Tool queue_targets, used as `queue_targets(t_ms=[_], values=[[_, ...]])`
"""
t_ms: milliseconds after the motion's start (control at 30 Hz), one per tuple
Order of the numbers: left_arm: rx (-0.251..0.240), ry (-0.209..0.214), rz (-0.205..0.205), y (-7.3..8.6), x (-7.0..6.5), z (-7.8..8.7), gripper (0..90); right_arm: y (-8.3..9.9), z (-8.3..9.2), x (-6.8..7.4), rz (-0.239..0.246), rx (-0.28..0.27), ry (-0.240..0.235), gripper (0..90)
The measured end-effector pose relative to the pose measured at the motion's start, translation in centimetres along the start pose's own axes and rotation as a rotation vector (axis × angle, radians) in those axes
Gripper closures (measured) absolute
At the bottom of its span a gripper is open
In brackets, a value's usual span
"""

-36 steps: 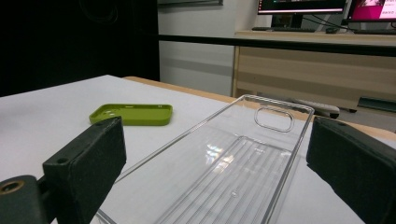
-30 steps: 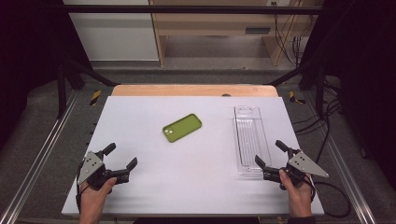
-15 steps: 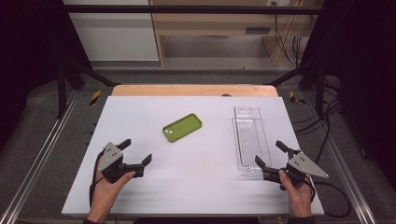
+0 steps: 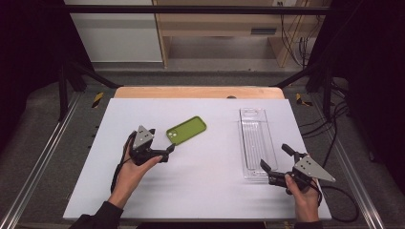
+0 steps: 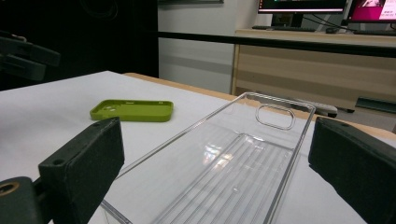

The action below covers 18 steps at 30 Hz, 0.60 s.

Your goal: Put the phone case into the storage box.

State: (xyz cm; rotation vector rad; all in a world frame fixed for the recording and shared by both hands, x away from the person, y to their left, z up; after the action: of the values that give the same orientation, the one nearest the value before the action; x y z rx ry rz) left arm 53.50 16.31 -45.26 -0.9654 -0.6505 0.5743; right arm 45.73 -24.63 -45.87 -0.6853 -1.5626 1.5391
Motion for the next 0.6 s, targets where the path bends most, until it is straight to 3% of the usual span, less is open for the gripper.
queue_targets(t_ms=[233,600], values=[[0.036,0.006,-0.028,-0.4,0.0,-1.5,4.9,0.0,0.0,0.0,0.004,0.002,0.000,3.7],[0.071,0.008,-0.028,-0.8,0.2,-3.6,5.1,0.0,0.0,0.0,0.003,0.003,0.001,3.7]])
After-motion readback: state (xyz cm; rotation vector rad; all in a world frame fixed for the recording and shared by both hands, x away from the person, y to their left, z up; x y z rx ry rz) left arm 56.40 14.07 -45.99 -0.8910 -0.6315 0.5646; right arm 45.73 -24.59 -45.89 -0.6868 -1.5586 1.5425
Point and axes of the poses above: each handheld gripper's, and its own axes: z roughly backward along the jaws, y roughly out of its underside, x roughly to its left, the point moved 5 cm from there along -z, roughly forward along the jaws, and after that the axes turned 12 degrees about -z, right-handed, at the moved point
